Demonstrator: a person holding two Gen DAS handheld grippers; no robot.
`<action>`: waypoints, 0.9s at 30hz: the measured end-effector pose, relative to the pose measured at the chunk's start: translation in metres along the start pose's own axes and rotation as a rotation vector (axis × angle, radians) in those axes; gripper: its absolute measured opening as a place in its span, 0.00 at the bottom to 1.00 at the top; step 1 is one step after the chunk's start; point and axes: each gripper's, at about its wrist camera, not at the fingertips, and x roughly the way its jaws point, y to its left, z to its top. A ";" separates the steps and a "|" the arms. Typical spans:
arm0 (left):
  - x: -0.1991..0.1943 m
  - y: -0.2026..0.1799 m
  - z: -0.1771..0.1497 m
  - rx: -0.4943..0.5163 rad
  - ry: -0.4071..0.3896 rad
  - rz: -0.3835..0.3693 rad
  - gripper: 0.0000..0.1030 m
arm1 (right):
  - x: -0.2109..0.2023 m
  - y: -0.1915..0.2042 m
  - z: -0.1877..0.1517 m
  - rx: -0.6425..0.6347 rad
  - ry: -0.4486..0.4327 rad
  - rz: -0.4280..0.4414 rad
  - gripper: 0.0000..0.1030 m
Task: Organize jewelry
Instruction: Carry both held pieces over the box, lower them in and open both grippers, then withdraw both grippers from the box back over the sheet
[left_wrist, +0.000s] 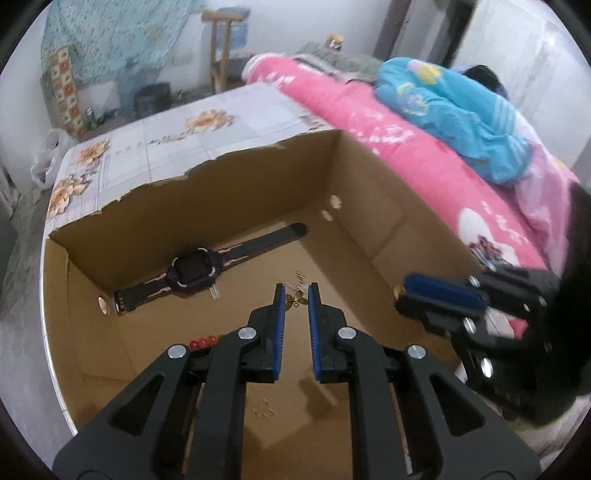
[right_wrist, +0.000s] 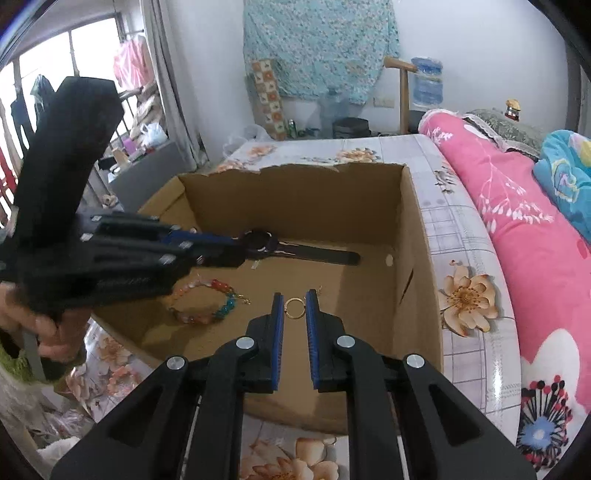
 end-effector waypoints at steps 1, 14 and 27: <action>0.004 0.002 0.004 -0.009 0.010 0.010 0.11 | 0.001 0.000 0.000 0.003 0.006 0.000 0.12; 0.007 0.001 0.012 -0.044 -0.008 0.076 0.37 | 0.001 -0.008 -0.004 0.046 0.006 -0.001 0.13; -0.028 -0.004 0.007 -0.028 -0.110 0.119 0.53 | -0.021 -0.002 -0.003 0.062 -0.058 0.012 0.32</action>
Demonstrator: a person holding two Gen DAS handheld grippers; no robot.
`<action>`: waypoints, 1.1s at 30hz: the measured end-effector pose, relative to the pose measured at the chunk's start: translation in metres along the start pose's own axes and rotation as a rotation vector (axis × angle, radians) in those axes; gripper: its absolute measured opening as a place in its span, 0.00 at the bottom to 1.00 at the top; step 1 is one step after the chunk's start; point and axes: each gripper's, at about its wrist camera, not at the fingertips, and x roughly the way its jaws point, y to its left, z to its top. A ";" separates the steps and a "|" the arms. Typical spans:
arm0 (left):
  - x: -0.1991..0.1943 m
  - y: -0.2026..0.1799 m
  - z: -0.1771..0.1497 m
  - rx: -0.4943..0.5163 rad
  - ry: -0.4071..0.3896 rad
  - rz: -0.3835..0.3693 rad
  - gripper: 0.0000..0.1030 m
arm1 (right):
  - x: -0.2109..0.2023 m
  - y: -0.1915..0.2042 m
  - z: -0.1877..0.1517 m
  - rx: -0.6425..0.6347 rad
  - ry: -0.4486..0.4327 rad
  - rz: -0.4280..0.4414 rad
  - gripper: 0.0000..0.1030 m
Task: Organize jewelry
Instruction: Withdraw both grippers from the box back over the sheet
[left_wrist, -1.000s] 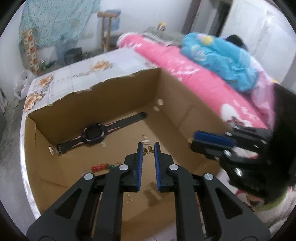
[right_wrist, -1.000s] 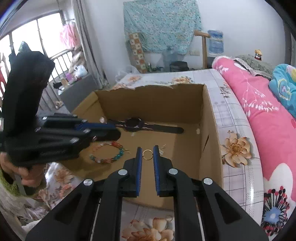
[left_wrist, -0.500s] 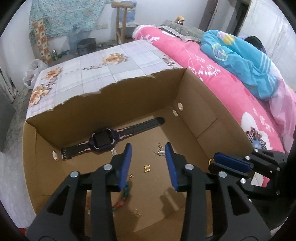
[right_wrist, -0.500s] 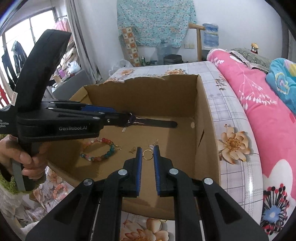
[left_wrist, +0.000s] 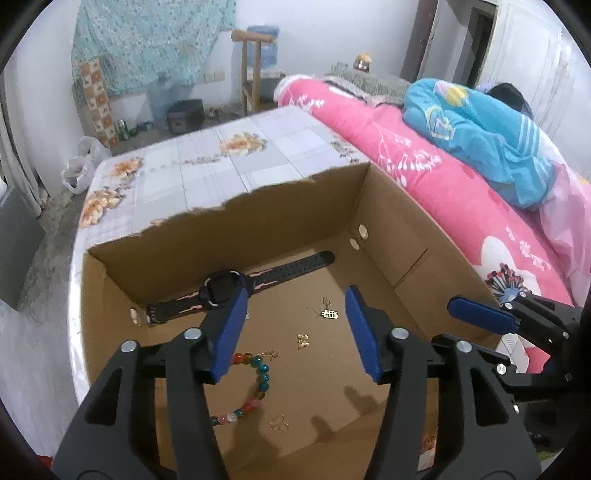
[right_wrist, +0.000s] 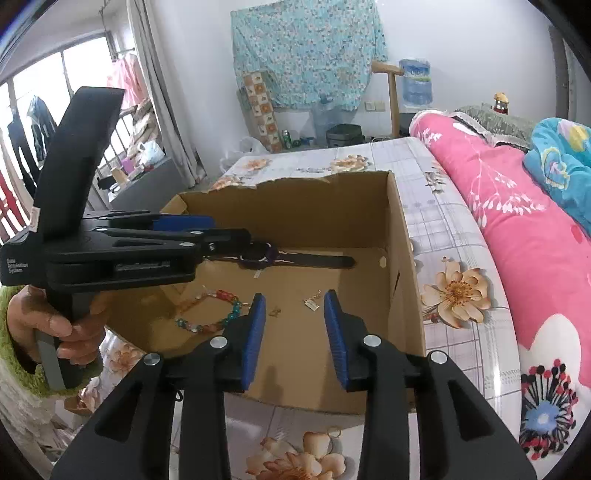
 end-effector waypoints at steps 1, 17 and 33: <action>-0.005 0.000 -0.001 0.001 -0.013 0.001 0.55 | -0.002 0.001 0.000 0.001 -0.005 0.002 0.33; -0.107 0.020 -0.072 -0.029 -0.166 0.049 0.79 | -0.076 0.000 -0.026 0.025 -0.166 0.019 0.53; -0.101 0.020 -0.175 -0.079 -0.005 0.049 0.85 | -0.076 0.000 -0.108 0.042 0.001 -0.010 0.62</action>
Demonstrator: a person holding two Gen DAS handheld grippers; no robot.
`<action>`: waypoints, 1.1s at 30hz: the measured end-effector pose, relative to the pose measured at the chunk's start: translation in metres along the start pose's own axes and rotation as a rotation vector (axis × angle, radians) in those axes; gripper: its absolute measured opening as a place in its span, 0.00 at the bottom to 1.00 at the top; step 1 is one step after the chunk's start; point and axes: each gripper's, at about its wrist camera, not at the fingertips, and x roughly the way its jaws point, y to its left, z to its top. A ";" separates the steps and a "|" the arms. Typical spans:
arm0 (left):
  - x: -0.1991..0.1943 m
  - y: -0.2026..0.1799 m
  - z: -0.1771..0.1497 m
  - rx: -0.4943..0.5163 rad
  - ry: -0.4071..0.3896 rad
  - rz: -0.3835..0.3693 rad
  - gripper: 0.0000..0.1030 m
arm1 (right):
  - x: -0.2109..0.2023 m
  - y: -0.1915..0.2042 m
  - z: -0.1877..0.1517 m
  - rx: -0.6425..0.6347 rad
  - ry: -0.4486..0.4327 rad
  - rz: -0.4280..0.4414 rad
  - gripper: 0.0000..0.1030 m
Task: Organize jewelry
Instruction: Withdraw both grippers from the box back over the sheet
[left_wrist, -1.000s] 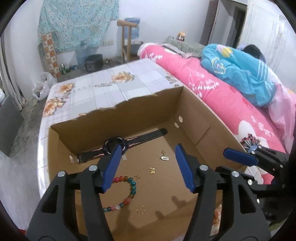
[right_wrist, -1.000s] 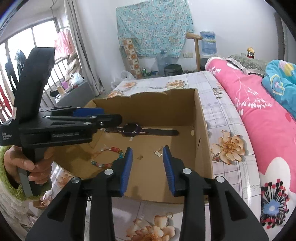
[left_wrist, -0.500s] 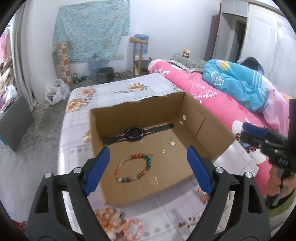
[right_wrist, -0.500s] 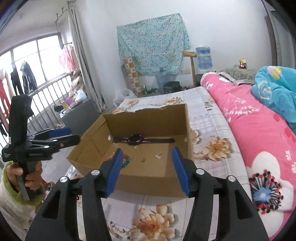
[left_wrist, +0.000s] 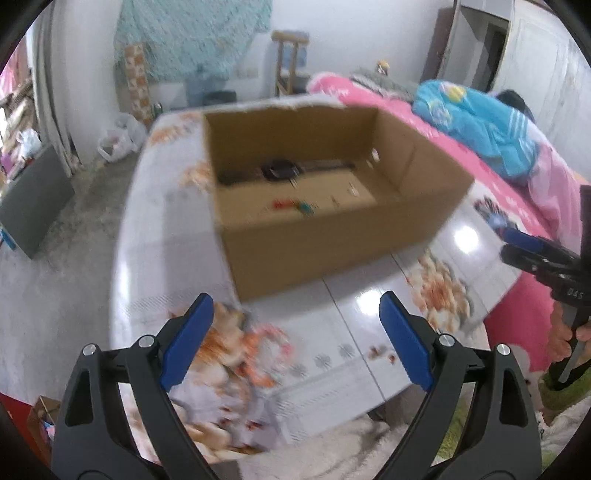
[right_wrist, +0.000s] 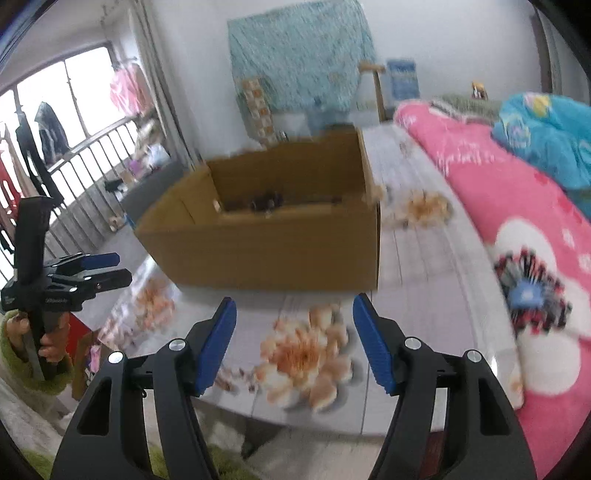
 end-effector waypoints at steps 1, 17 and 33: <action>0.009 -0.009 -0.005 0.014 0.021 0.014 0.85 | 0.006 0.001 -0.005 0.000 0.025 -0.034 0.62; 0.092 -0.057 -0.019 0.053 0.208 0.089 0.84 | 0.043 -0.013 -0.026 0.081 0.145 -0.170 0.62; 0.108 -0.060 -0.012 0.035 0.222 0.129 0.88 | 0.060 -0.016 -0.023 0.086 0.176 -0.161 0.62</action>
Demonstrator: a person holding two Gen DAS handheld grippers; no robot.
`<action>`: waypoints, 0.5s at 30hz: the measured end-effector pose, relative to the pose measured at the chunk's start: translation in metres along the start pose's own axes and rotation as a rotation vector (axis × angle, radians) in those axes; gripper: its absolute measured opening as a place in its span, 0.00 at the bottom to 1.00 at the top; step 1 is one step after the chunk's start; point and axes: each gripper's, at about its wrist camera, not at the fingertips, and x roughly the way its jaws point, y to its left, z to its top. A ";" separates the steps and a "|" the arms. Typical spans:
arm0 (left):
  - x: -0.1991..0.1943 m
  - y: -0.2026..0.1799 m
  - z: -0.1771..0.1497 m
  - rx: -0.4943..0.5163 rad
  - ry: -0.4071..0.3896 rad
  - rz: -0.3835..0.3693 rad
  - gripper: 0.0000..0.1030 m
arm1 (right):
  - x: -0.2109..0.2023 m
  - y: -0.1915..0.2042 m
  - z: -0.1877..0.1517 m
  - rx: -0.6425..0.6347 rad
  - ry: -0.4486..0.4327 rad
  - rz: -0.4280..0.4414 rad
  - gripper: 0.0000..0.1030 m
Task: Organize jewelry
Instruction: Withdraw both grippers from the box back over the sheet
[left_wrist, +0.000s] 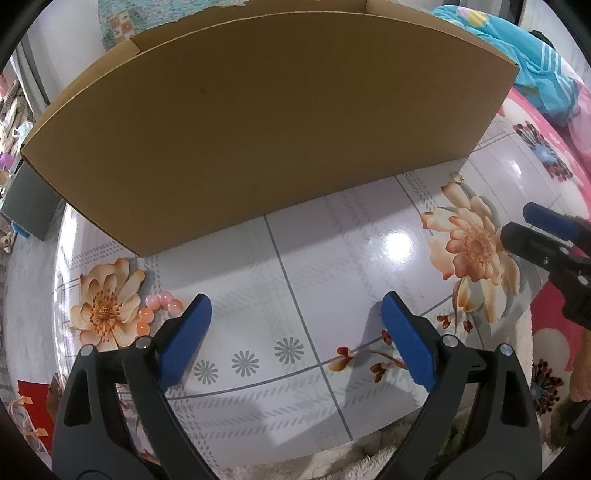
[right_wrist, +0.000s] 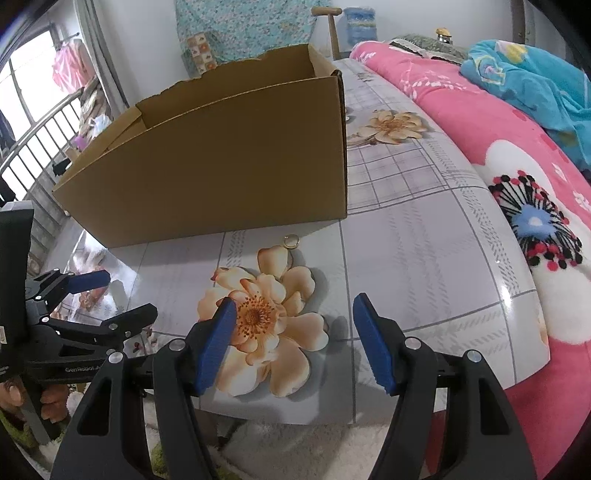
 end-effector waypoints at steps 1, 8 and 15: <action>0.000 0.001 0.000 -0.002 0.000 0.002 0.88 | 0.001 0.000 0.000 -0.001 0.000 -0.001 0.62; 0.003 0.001 -0.002 -0.008 -0.005 0.013 0.92 | 0.004 0.001 0.003 -0.005 0.000 -0.003 0.62; 0.004 0.002 -0.004 -0.004 -0.014 0.008 0.92 | 0.006 0.003 0.015 -0.028 -0.030 -0.003 0.62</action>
